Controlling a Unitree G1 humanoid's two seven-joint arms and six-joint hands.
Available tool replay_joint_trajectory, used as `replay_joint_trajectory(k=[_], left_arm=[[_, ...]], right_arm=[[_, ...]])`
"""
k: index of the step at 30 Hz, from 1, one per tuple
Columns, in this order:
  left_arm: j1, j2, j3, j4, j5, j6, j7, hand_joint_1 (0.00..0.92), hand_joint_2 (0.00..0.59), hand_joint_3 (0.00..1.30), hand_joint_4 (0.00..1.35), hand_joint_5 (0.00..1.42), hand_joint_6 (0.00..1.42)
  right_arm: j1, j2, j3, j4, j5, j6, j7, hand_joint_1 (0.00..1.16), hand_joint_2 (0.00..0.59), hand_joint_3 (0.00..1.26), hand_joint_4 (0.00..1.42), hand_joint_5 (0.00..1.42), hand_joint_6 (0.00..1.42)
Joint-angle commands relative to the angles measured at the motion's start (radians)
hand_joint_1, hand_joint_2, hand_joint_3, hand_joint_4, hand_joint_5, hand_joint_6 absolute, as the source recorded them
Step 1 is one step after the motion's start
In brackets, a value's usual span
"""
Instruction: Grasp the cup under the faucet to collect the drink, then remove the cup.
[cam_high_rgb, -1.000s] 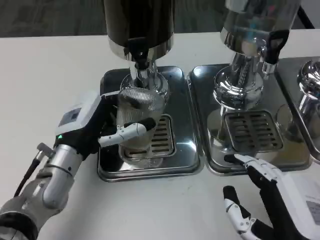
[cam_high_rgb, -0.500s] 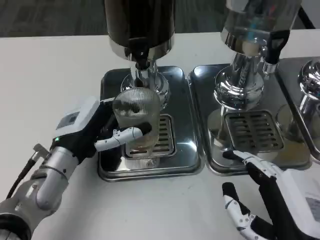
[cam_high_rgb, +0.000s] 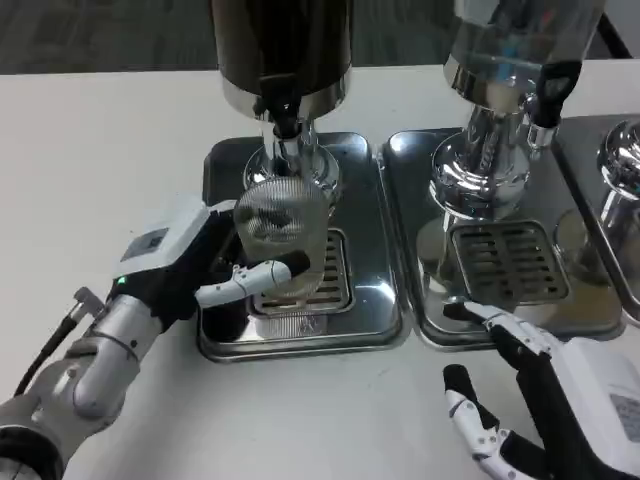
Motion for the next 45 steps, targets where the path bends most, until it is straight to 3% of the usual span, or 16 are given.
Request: replay_joint_trajectory(k=[1, 7, 16, 25, 31, 38, 45], left_arm=[[0.001, 0.015, -0.01, -0.016, 0.011, 0.012, -0.012, 0.0, 0.087, 0.34, 0.04, 0.13, 0.07], [-0.001, 0.032, -0.031, -0.034, 0.032, 0.056, -0.018, 0.0, 0.068, 0.27, 0.0, 0.0, 0.0], [-0.001, 0.042, -0.022, -0.064, 0.04, 0.107, -0.004, 0.0, 0.06, 0.15, 0.0, 0.0, 0.0], [0.017, 0.06, 0.004, -0.1, 0.024, 0.081, 0.036, 0.0, 0.059, 0.13, 0.0, 0.0, 0.0], [0.048, 0.09, 0.035, -0.136, -0.006, -0.022, 0.039, 0.0, 0.056, 0.12, 0.0, 0.0, 0.0], [0.122, 0.156, 0.1, -0.219, -0.088, -0.162, -0.03, 0.0, 0.032, 0.13, 0.0, 0.0, 0.0], [0.232, 0.235, 0.228, -0.328, -0.355, -0.297, -0.26, 0.0, 0.025, 0.15, 0.0, 0.02, 0.08]], right_arm=[[0.001, -0.005, -0.005, 0.0, 0.016, 0.012, 0.009, 0.39, 0.469, 0.26, 0.21, 0.24, 0.26], [-0.008, -0.006, -0.007, 0.007, 0.039, 0.015, 0.02, 0.39, 0.47, 0.27, 0.21, 0.27, 0.28], [-0.027, -0.013, -0.013, 0.02, 0.062, 0.02, 0.038, 0.39, 0.47, 0.28, 0.22, 0.27, 0.28], [-0.022, -0.016, -0.011, 0.022, 0.066, 0.021, 0.036, 0.4, 0.47, 0.29, 0.22, 0.29, 0.29], [-0.031, -0.016, -0.008, 0.028, 0.068, 0.024, 0.033, 0.4, 0.47, 0.3, 0.23, 0.29, 0.29], [-0.036, -0.014, -0.005, 0.038, 0.073, 0.023, 0.027, 0.4, 0.47, 0.3, 0.23, 0.29, 0.29], [-0.051, -0.011, -0.004, 0.051, 0.082, 0.022, 0.021, 0.4, 0.47, 0.3, 0.23, 0.29, 0.29]])
